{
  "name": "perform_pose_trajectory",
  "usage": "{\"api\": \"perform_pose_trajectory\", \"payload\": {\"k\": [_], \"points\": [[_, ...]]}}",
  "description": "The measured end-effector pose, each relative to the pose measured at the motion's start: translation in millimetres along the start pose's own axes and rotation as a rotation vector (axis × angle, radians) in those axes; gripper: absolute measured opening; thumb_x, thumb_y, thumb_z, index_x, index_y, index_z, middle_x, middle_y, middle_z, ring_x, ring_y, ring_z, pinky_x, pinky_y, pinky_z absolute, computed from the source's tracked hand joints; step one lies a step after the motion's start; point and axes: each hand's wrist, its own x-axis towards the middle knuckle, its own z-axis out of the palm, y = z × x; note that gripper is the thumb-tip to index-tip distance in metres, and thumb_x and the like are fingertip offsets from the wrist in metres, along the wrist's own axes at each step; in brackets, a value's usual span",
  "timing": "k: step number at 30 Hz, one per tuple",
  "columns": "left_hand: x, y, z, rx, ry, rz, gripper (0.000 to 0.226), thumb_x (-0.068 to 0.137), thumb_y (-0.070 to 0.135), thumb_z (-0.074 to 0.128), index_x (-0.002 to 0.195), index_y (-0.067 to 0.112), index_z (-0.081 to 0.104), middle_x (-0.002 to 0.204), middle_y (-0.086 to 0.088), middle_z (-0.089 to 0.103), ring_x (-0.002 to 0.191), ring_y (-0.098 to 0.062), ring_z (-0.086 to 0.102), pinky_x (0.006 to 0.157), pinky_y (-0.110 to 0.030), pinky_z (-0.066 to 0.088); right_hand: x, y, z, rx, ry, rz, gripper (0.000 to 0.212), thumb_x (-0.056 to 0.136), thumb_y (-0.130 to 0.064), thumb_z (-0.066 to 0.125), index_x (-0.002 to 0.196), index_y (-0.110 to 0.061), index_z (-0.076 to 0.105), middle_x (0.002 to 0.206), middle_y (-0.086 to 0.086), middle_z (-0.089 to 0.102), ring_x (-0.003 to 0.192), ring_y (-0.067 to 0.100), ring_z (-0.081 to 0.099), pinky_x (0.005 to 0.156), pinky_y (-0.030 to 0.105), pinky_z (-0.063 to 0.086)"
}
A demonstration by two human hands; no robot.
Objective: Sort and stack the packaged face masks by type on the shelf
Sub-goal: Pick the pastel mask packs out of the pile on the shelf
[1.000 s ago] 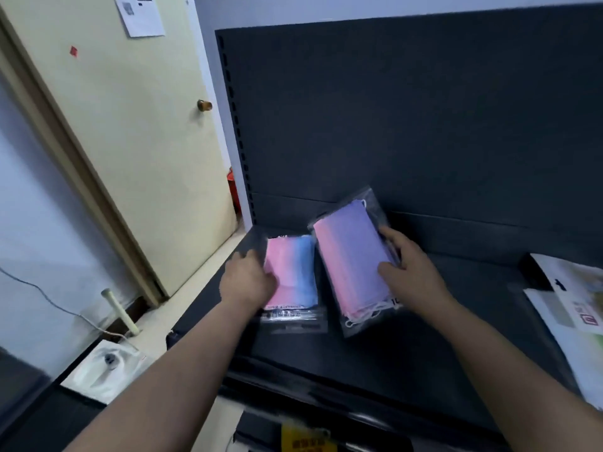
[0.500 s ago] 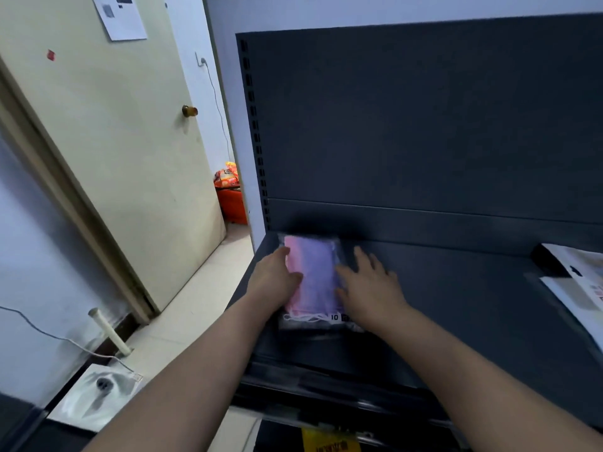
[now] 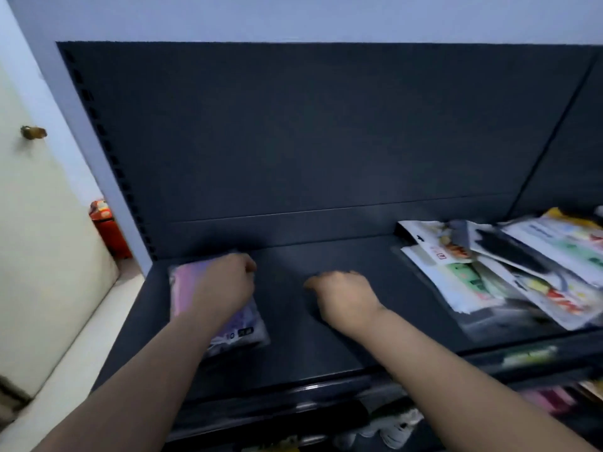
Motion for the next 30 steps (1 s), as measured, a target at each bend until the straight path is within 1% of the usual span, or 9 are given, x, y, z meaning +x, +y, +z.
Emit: {"api": "perform_pose_trajectory", "payload": {"k": [4,6,8,12,15,19,24,28,30], "points": [[-0.5,76.3,23.4,-0.116,-0.074,0.13,0.024,0.09,0.02,0.054,0.108,0.022,0.069,0.117,0.001,0.068,0.109,-0.022,0.062,0.092,-0.034,0.05,-54.1,78.5,-5.9,0.009,0.038,0.197,0.038,0.086,-0.014,0.047,0.12,-0.028,0.058,0.113,0.003,0.066,0.105,0.028,0.061,0.082,0.033,0.046],[-1.6,119.8,35.7,-0.14,-0.101,0.181,0.022,0.089,0.02,0.052,0.102,0.026,0.069,0.114,0.004,0.069,0.105,-0.02,0.062,0.09,-0.036,0.051,-80.1,115.2,-8.7,0.009,0.069,0.292,0.036,0.087,-0.016,0.048,0.118,-0.031,0.058,0.113,0.003,0.066,0.104,0.028,0.062,0.078,0.032,0.047],[-4.5,165.5,45.2,-0.191,-0.119,0.209,0.025,0.09,0.02,0.049,0.102,0.029,0.068,0.114,0.008,0.066,0.106,-0.018,0.06,0.091,-0.035,0.05,-103.8,152.1,-12.2,0.017,0.1,0.371,0.033,0.088,-0.019,0.049,0.117,-0.033,0.058,0.114,0.002,0.066,0.104,0.027,0.062,0.076,0.031,0.047],[-16.3,266.5,64.2,-0.26,-0.146,0.307,0.028,0.087,0.022,0.048,0.104,0.029,0.069,0.11,0.007,0.068,0.104,-0.018,0.061,0.086,-0.032,0.051,-161.0,236.4,-23.9,-0.005,0.142,0.486,0.037,0.088,-0.019,0.047,0.12,-0.034,0.058,0.119,0.001,0.065,0.108,0.027,0.061,0.081,0.034,0.048],[-24.4,333.6,79.2,-0.303,-0.156,0.369,0.026,0.088,0.021,0.05,0.105,0.027,0.069,0.102,0.007,0.071,0.097,-0.018,0.064,0.083,-0.032,0.053,-202.7,291.0,-29.9,-0.018,0.151,0.551,0.036,0.089,-0.02,0.046,0.119,-0.035,0.059,0.119,-0.001,0.066,0.109,0.025,0.061,0.081,0.034,0.05],[-32.8,406.8,95.3,-0.346,-0.135,0.378,0.026,0.089,0.019,0.049,0.106,0.026,0.067,0.096,0.007,0.071,0.087,-0.019,0.064,0.078,-0.03,0.053,-249.6,348.4,-34.1,-0.025,0.169,0.618,0.038,0.089,-0.022,0.046,0.121,-0.036,0.059,0.122,-0.005,0.064,0.111,0.021,0.06,0.08,0.033,0.051],[-35.9,462.3,110.6,-0.3,-0.122,0.343,0.027,0.088,0.019,0.048,0.109,0.022,0.065,0.101,0.001,0.07,0.095,-0.025,0.063,0.08,-0.035,0.054,-277.2,399.0,-39.4,-0.041,0.179,0.626,0.033,0.09,-0.022,0.044,0.113,-0.037,0.062,0.108,-0.005,0.069,0.102,0.021,0.064,0.071,0.034,0.054],[-26.9,484.5,123.8,-0.227,-0.142,0.327,0.027,0.091,0.024,0.05,0.115,0.021,0.062,0.111,-0.003,0.067,0.102,-0.027,0.061,0.072,-0.03,0.046,-278.4,425.2,-37.5,-0.013,0.18,0.62,0.035,0.09,-0.021,0.043,0.118,-0.034,0.059,0.115,-0.003,0.068,0.106,0.021,0.062,0.077,0.033,0.053],[-20.2,494.9,129.0,-0.216,-0.149,0.299,0.028,0.091,0.024,0.05,0.116,0.022,0.062,0.113,-0.002,0.067,0.103,-0.026,0.06,0.073,-0.03,0.045,-275.2,437.5,-34.9,0.009,0.177,0.628,0.037,0.091,-0.02,0.042,0.121,-0.034,0.058,0.119,-0.003,0.066,0.108,0.022,0.061,0.077,0.032,0.05]]}}
